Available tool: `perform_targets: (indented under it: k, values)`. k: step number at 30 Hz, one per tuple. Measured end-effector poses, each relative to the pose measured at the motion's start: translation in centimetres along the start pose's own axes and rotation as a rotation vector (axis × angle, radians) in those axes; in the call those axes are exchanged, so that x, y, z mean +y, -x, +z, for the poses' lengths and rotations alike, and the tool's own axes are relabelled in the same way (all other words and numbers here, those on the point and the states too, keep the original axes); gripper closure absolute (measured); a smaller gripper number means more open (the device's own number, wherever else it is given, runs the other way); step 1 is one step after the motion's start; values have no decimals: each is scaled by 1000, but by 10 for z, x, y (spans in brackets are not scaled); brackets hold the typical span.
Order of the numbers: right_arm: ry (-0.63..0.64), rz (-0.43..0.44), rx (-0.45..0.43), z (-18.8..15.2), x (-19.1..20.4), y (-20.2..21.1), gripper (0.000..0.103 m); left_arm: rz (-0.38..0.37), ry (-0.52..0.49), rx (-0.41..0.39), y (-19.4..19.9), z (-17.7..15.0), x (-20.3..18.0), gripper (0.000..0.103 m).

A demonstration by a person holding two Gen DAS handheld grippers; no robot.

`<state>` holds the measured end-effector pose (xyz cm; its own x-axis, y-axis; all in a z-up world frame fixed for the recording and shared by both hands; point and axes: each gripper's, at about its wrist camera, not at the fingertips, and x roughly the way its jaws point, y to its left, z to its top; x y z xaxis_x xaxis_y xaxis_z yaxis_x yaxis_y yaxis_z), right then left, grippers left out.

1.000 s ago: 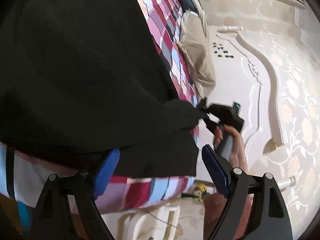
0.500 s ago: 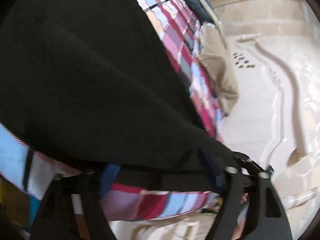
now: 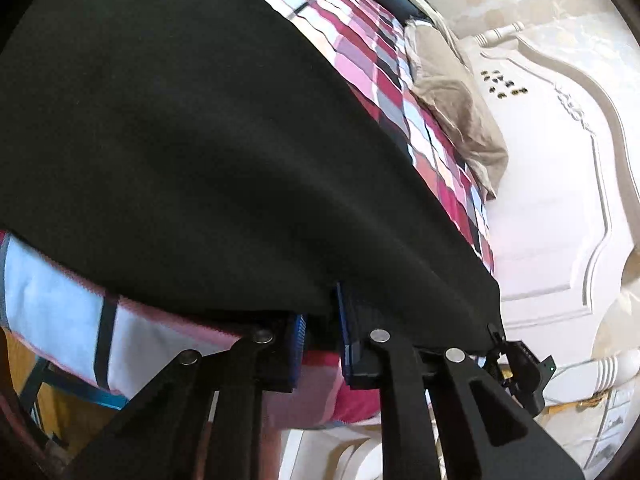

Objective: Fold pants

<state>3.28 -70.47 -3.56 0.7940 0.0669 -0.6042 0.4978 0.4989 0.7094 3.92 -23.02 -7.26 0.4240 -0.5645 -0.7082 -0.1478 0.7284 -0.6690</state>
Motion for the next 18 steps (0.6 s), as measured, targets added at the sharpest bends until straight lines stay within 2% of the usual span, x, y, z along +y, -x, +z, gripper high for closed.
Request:
perform_targets:
  k: [7,9,10,12,13,15,16,17,18]
  values:
    - [-49,26,-9,-3,-25,1,98,21,-68,13,-6,-4,0,88]
    - [-67,31,-29,-1,-30,5,97,8,-84,12,-3,-5,0,84]
    - [-84,33,-36,0,-35,8,96,-3,-96,14,-2,-7,-1,80]
    - [-94,23,-47,2,-39,13,94,-50,-182,32,1,-13,-9,55]
    - [-91,18,-53,3,-42,17,94,-55,-218,30,3,-15,-14,51]
    - [-86,6,-67,4,-46,25,93,-61,-305,28,11,-24,-24,29]
    - [-83,-3,-79,4,-47,31,89,-75,-345,22,19,-28,-28,26]
    - [-76,-33,-96,4,-48,38,74,-83,-361,8,24,-30,-31,26]
    - [-64,-83,-127,3,-48,47,67,-94,-377,-7,31,-31,-32,24]
